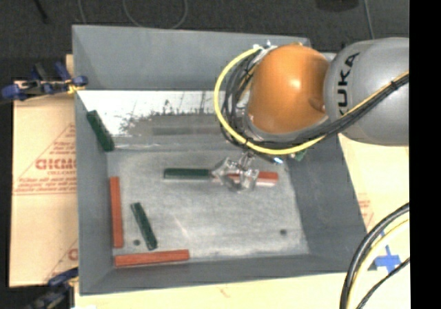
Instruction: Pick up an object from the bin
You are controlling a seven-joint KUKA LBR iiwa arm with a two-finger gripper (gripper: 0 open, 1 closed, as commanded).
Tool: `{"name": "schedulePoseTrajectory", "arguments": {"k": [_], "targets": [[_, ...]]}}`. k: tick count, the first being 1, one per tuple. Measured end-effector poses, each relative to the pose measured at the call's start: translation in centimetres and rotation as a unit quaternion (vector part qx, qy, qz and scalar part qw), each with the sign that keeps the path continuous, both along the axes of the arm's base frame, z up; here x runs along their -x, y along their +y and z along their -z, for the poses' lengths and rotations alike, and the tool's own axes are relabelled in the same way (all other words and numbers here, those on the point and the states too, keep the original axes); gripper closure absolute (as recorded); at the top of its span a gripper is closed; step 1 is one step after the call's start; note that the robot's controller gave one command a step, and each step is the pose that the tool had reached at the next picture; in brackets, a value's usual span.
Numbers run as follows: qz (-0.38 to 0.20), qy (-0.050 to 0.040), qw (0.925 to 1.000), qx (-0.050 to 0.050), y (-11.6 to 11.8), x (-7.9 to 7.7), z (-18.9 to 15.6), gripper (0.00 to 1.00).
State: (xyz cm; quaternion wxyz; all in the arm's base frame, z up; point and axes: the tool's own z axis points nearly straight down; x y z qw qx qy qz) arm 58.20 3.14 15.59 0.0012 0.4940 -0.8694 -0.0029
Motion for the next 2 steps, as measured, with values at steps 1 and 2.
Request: {"name": "schedulePoseTrajectory", "arguments": {"k": [1,2], "targets": [[0.175,-0.0029,0.9846,0.000,10.6,3.6,-2.6,1.00],[0.235,-0.0013,0.9719,0.002,12.9,5.7,-0.3,1.00]]}}
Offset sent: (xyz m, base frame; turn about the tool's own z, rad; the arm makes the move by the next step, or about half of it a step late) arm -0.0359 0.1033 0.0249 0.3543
